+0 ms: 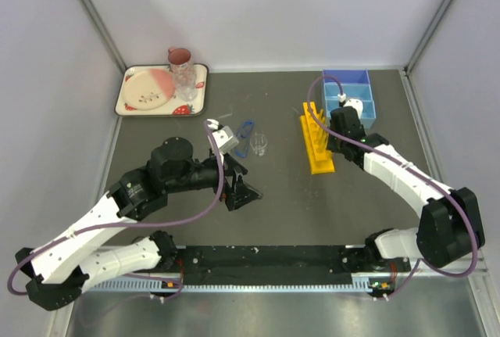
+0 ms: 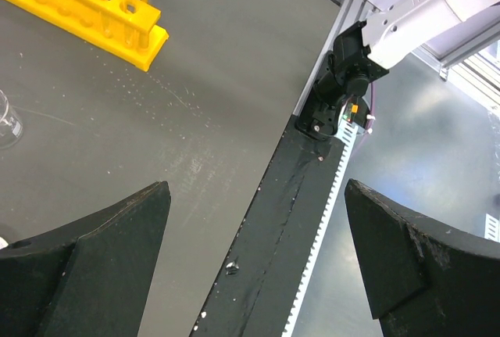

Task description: Organize the chemistry lab equipment

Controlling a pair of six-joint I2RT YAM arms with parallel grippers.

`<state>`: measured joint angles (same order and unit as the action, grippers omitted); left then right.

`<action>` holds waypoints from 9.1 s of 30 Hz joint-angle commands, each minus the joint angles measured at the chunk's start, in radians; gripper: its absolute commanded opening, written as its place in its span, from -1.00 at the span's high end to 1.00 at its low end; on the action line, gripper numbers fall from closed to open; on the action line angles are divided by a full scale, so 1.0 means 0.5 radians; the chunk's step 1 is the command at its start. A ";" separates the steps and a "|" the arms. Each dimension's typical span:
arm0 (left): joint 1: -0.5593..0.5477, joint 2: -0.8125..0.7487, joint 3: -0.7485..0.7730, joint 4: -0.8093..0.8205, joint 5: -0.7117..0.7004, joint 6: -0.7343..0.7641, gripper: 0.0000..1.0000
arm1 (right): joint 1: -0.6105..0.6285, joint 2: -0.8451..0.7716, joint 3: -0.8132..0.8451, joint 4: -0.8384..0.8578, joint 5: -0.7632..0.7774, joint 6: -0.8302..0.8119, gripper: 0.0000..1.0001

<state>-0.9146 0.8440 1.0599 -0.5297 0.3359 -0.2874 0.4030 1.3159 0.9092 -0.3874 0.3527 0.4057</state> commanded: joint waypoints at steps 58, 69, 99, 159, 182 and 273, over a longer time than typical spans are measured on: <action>0.041 -0.037 -0.215 0.111 -0.310 -0.082 -0.98 | 0.173 1.816 2.615 -0.698 -0.291 -0.351 -0.98; 0.071 -0.001 -0.245 0.127 -0.279 -0.063 -0.98 | 0.096 1.955 2.578 -0.679 -0.380 -0.321 -0.98; 0.096 -0.169 -0.285 0.090 -0.209 -0.146 -0.98 | 0.096 1.151 1.201 -0.354 -0.080 -0.284 -0.98; 0.093 -0.261 -0.322 0.053 -0.199 -0.174 -0.98 | 1.130 0.135 0.062 -0.722 0.181 0.321 -0.98; 0.096 -0.255 -0.362 0.056 -0.209 -0.152 -0.98 | 0.737 0.246 -0.128 -0.492 0.212 0.226 -0.98; 0.093 -0.476 -0.374 -0.131 -0.199 -0.112 -0.98 | -0.079 1.715 2.219 -0.946 0.209 -0.026 -0.89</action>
<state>-0.8711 0.6025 0.8509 -0.6079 0.2451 -0.3634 0.3870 2.1490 1.9862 -0.8822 0.4515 0.4026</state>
